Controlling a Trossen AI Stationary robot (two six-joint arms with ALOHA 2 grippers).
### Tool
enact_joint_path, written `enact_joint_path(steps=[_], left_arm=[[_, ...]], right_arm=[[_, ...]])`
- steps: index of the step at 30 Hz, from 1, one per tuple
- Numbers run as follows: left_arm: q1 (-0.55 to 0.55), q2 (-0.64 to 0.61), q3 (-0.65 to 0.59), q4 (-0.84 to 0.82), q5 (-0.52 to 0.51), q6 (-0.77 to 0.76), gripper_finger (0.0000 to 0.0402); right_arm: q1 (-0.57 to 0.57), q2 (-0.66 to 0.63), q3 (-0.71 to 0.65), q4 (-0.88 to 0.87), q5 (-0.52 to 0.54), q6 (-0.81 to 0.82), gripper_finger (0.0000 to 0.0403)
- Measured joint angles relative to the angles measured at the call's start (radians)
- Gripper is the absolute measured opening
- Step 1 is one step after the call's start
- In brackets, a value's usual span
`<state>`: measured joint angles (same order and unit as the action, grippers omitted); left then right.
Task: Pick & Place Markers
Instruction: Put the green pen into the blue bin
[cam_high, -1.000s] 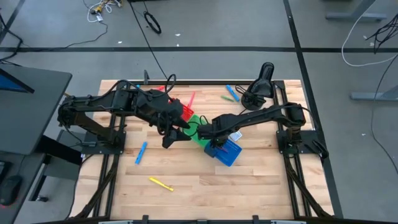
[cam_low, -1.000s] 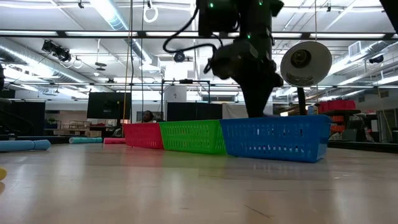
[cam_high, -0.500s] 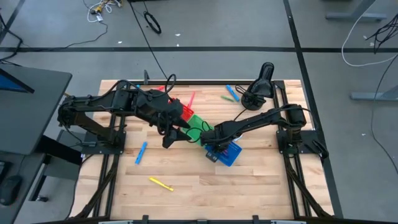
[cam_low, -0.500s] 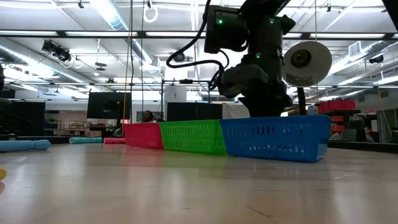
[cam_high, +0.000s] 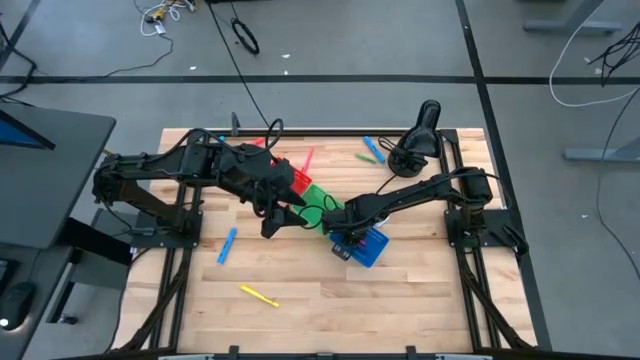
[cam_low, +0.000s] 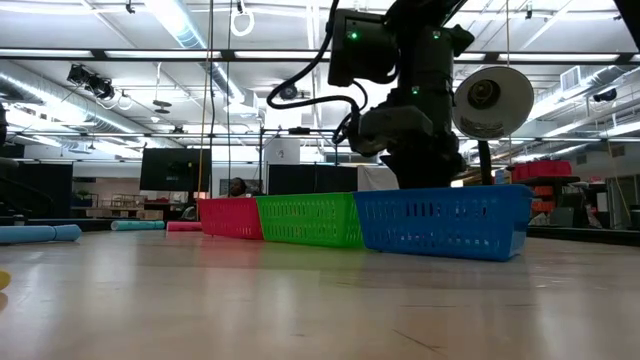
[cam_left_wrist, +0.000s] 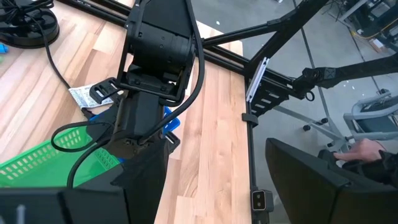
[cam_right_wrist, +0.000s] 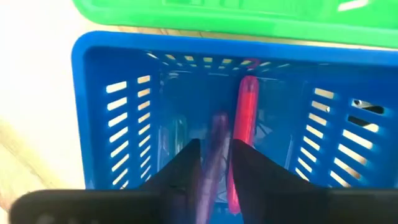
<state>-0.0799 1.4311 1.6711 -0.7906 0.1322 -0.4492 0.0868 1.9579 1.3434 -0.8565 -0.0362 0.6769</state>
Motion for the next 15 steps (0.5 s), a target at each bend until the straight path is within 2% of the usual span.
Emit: enact_joint_path(steps=[9,15], left_arm=[[0.000,0.000,0.000,0.000,0.000,0.000,0.0275],[0.000,0.000,0.000,0.000,-0.006,-0.002,0.0275]], right_arm=[[-0.001,-0.001,0.036,-0.100,0.001,-0.022,0.0170],[-0.020,-0.007,0.142,-0.234,0.002,-0.104,0.0193]])
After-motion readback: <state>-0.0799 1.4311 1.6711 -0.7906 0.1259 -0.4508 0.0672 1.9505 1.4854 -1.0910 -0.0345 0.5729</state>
